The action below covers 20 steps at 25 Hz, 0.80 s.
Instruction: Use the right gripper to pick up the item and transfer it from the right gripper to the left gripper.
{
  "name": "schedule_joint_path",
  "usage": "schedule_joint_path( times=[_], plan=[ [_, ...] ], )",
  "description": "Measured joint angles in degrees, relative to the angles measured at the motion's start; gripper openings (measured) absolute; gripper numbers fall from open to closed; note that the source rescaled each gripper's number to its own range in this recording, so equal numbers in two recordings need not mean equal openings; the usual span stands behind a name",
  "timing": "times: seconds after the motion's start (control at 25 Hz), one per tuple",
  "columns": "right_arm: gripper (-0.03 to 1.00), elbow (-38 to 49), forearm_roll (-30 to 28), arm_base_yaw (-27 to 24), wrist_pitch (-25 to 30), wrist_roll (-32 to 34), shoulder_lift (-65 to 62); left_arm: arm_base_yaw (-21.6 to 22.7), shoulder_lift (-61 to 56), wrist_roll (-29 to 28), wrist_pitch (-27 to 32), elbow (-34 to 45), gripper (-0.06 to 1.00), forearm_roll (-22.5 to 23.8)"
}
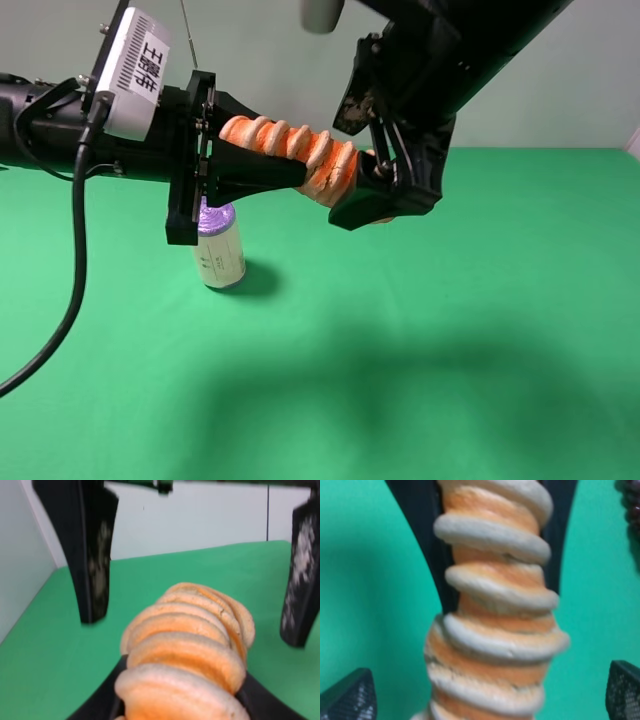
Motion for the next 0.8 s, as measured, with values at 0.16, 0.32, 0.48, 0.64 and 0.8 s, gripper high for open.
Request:
schedule_joint_path(
  times=[0.16, 0.32, 0.48, 0.64, 0.8],
  plan=[
    [1.0, 0.0, -5.7, 0.0, -0.7, 7.0, -2.6, 0.0, 0.0, 0.0, -0.1, 0.0, 0.08, 0.0],
    [1.0, 0.0, -14.9, 0.0, -3.3, 20.0, -4.5, 0.0, 0.0, 0.0, -0.3, 0.0, 0.06, 0.0],
    [1.0, 0.1, -20.5, -1.5, -3.0, 29.6, -4.7, 0.0, 0.0, 0.0, -0.3, 0.0, 0.06, -0.1],
    [1.0, 0.5, -15.8, -8.9, -2.8, 31.6, -4.7, 0.0, 0.0, 0.0, -0.3, 0.0, 0.06, -0.8],
    [1.0, 0.8, -5.9, -20.2, -2.6, 31.5, -4.7, 0.0, 0.0, 0.0, -0.3, 0.0, 0.06, -1.9]
  ],
)
